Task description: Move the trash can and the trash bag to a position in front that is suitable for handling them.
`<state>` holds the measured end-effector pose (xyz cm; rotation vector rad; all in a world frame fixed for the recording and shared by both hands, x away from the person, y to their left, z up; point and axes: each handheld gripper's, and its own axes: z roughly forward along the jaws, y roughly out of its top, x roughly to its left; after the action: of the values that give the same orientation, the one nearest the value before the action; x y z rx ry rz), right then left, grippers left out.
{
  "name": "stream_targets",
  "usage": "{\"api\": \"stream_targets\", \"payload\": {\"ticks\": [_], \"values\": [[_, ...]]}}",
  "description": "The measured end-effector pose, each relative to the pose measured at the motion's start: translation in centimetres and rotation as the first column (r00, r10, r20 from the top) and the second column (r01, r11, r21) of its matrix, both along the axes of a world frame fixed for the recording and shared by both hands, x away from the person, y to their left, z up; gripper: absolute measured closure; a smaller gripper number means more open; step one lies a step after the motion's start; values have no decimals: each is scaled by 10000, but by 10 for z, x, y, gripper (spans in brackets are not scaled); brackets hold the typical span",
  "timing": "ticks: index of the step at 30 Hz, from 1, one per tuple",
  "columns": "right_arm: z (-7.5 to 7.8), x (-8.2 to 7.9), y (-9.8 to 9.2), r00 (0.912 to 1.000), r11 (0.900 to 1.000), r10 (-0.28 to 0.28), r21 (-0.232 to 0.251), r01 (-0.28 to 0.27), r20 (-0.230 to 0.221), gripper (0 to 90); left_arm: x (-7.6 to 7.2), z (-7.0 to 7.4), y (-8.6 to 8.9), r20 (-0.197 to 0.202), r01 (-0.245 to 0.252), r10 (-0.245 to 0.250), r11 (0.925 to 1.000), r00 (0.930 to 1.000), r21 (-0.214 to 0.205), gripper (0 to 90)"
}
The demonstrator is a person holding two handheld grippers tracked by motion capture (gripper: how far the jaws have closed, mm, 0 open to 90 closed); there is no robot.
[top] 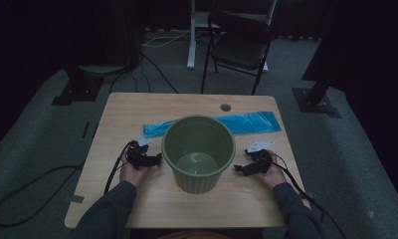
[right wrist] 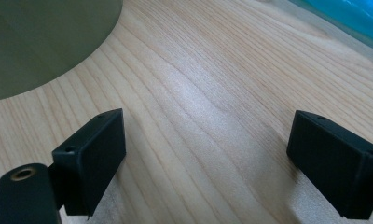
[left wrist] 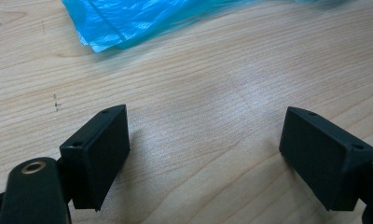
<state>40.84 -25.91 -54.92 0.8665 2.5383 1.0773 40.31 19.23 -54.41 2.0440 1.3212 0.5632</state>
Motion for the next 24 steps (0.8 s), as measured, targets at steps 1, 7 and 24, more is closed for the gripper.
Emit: {"api": "stream_targets", "payload": {"ticks": [1,7,24], "values": [[0,0,1,10000,10000,-99,2,99,2,118,0,1,0,-75,-41,41,10000,10000,22,165],[9,-5,4,9984,9984,-553,-134,552,-81,452,-1,11,13,-489,258,-318,9927,9983,-1178,516],[38,-21,38,9979,9942,652,853,-650,6,603,-33,39,-18,476,3601,-3571,9274,9329,-1007,533]]}}
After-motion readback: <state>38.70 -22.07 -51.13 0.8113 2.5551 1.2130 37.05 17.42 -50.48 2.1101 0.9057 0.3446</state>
